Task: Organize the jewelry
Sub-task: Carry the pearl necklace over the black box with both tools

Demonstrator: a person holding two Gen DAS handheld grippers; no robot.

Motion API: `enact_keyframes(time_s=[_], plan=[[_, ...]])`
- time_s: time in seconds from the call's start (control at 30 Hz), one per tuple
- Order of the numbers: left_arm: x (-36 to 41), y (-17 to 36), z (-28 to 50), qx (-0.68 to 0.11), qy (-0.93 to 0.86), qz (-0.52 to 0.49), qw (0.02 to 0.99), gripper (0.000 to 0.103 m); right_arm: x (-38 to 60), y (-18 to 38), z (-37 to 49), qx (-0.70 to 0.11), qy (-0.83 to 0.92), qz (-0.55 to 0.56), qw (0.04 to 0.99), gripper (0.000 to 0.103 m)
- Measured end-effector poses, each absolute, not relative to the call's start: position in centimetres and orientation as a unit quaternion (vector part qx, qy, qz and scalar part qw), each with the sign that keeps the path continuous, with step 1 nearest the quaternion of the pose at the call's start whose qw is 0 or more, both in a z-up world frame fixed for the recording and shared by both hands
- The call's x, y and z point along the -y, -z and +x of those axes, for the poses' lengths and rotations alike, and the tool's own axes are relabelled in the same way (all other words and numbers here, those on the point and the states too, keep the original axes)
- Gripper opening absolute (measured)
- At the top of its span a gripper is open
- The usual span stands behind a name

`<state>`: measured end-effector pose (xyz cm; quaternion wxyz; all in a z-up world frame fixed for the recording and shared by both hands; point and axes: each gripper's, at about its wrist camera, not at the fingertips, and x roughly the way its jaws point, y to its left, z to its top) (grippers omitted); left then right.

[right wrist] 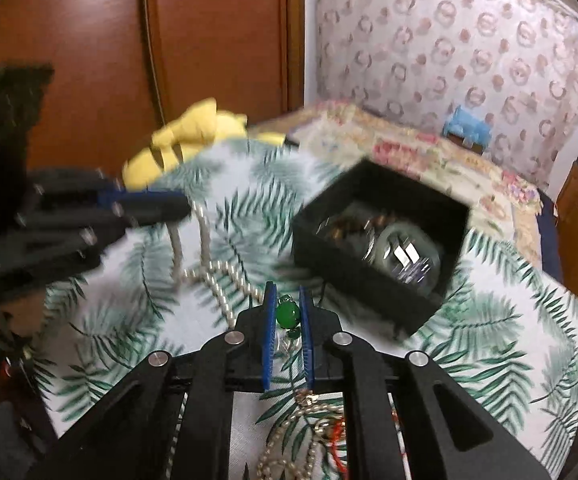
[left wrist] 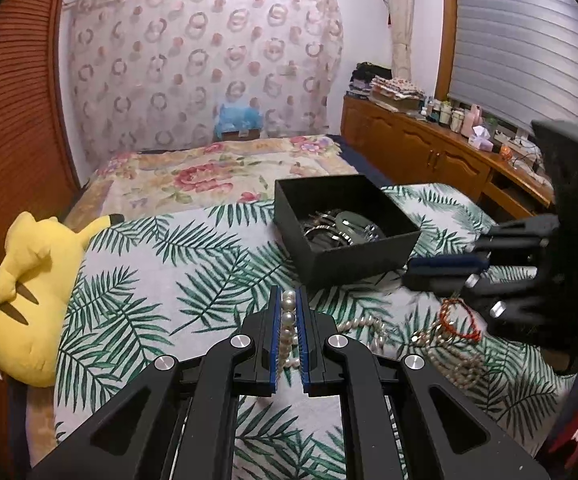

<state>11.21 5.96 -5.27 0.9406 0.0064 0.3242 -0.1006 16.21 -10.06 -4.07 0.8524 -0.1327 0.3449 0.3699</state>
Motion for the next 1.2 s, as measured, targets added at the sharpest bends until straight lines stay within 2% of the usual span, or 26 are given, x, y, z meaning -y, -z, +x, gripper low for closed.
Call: enact_keyframes(time_s=[0.17, 0.83, 1.2], plan=[[-5.6, 3.6, 11.4, -0.312, 0.114, 0.003, 0.943, 0.007, 11.7, 1.7, 16.8, -0.328, -0.369, -0.121, 0.861, 0.013], [-1.7, -6.7, 14.5, -0.233, 0.164, 0.004, 0.959, 0.007, 14.8, -1.0, 25.4, -0.317, -0.337, -0.061, 0.885, 0.013], [-0.5, -10.0, 17.6, -0.208, 0.152, 0.013, 0.966, 0.007, 14.3, 2.3, 28.6, -0.352, -0.313, -0.056, 0.880, 0.013]])
